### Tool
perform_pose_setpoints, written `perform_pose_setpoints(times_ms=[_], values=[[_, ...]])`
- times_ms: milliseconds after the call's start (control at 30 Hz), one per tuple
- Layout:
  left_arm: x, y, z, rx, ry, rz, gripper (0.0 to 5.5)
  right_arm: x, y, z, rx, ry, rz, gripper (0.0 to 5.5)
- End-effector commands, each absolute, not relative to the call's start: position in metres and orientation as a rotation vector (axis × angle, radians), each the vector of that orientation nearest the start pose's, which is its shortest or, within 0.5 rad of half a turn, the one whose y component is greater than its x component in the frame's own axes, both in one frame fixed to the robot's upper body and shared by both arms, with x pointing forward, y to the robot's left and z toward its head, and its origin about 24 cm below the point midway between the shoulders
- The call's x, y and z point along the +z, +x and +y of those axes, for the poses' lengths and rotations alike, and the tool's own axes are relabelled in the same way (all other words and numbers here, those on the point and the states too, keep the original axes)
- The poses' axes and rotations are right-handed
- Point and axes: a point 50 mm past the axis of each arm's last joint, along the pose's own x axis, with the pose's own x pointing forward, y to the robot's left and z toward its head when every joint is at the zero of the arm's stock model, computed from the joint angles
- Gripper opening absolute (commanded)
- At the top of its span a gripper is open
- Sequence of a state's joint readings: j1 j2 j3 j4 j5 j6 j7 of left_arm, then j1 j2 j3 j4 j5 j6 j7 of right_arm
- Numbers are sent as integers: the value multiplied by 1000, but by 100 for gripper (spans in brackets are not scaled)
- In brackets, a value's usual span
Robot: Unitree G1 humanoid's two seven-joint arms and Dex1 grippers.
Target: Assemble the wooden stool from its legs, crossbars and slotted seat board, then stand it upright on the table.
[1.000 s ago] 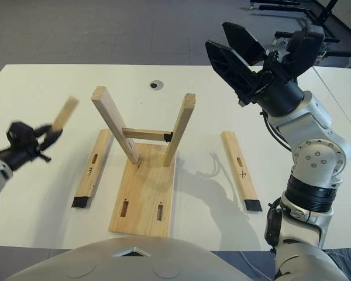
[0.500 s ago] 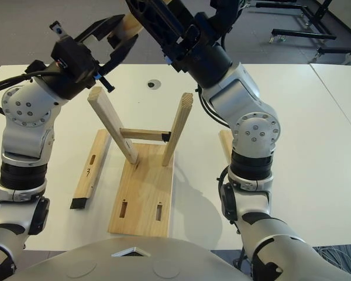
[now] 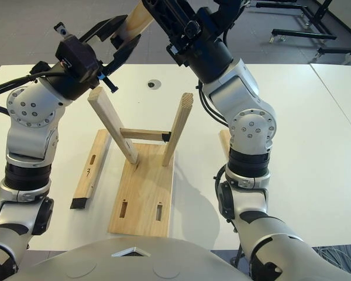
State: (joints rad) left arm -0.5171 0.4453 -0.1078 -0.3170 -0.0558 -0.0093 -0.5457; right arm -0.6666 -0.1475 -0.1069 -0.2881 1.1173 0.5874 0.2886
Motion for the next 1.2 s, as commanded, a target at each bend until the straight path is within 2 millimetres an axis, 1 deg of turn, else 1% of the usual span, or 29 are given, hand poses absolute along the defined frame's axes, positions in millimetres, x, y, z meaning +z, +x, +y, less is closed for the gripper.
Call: perform_pose_setpoints(times_ms=[33,100,133,200,267,367,400,433,467,500,567,633,700,733,767,833,900,967,1067,1100,1200], values=[[233,270,116,-750,614,-675,128,262,282,-90,1051,661,-393,153],[232,270,116,-752,607,-665,128,263,281,-91,1061,674,-411,112],[232,271,117,-753,602,-659,128,264,280,-91,1074,680,-423,82],[232,271,116,-758,595,-650,128,265,278,-92,1093,689,-440,48],[233,271,117,-754,589,-643,128,266,277,-93,1098,691,-454,40],[235,271,119,-745,531,-640,128,267,277,-93,1093,685,-468,40],[235,271,120,-732,533,-642,166,267,277,-93,1089,685,-473,40],[236,272,122,-717,535,-642,171,268,277,-94,1077,683,-482,40],[236,272,123,-703,538,-644,188,269,277,-96,1060,677,-491,40],[237,273,124,-690,533,-647,204,270,279,-100,1032,669,-500,40],[240,274,131,-637,520,-648,245,273,282,-117,959,670,-528,40],[240,274,138,-598,505,-635,262,273,286,-135,899,686,-541,40],[238,272,149,-538,514,-612,263,272,293,-158,810,700,-536,40],[239,272,158,-478,524,-607,263,267,294,-173,746,629,-506,40],[240,272,166,-410,538,-603,263,257,293,-187,672,517,-451,40],[241,266,182,-289,558,-595,263,239,289,-209,561,377,-323,40],[240,256,198,-177,561,-581,263,220,284,-228,436,350,-209,40],[239,241,214,-63,584,-559,263,205,282,-233,382,316,-117,40],[237,218,234,90,609,-524,263,174,263,-233,340,250,55,40],[237,212,238,126,613,-519,263,164,252,-233,334,219,106,40],[236,200,244,184,611,-510,263,145,231,-235,321,139,203,40]])
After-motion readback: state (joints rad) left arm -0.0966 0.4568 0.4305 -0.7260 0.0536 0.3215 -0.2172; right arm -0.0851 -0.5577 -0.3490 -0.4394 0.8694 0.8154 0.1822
